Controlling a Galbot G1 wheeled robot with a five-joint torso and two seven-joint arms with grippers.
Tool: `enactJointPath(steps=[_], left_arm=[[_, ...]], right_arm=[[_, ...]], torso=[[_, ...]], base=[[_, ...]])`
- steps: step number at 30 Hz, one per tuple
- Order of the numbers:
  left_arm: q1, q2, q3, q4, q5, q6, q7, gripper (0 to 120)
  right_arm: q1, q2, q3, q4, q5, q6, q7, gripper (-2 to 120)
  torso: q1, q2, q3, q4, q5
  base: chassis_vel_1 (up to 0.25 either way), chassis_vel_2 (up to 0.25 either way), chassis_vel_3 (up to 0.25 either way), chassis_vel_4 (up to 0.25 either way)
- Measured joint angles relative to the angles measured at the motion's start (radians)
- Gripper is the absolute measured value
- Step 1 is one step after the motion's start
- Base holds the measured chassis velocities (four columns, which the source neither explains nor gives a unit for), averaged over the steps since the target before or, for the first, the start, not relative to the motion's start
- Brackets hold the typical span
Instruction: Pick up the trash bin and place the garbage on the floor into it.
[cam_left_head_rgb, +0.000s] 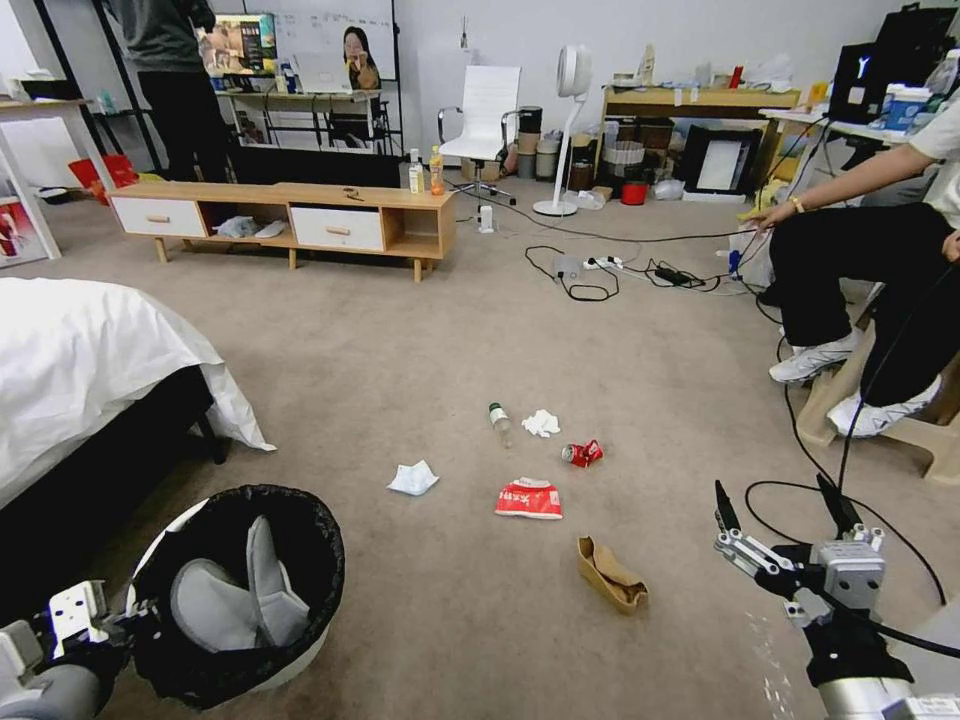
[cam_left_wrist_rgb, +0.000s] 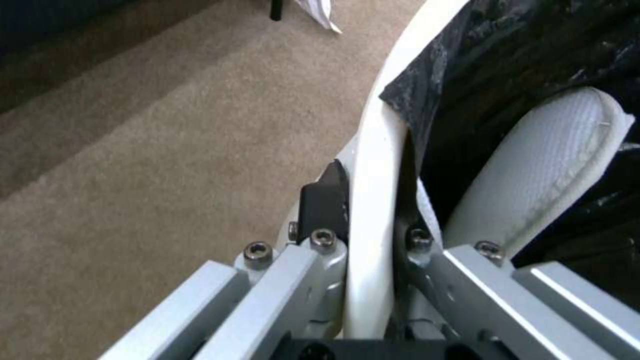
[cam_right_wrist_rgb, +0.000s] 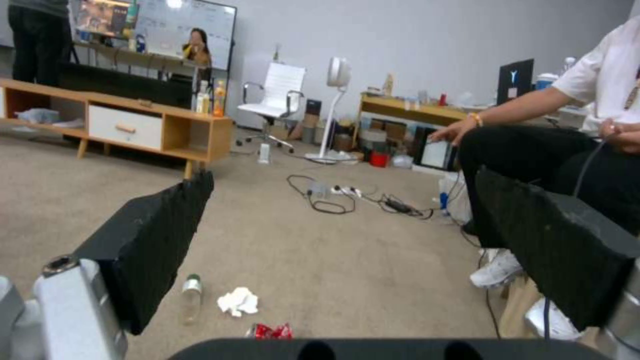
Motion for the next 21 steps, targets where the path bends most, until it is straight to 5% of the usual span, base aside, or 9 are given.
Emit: enactJointPath(steps=[21], left_arm=[[0.001, -0.010, 0.003, -0.002, 0.008, 0.000, 0.002, 2]], right_arm=[[0.002, -0.005, 0.000, -0.005, -0.004, 0.023, -0.012, 100]], torso=[[0.000, 0.000, 0.000, -0.0001, 0.0000]], base=[[-0.029, 0.032, 0.029, -0.035]])
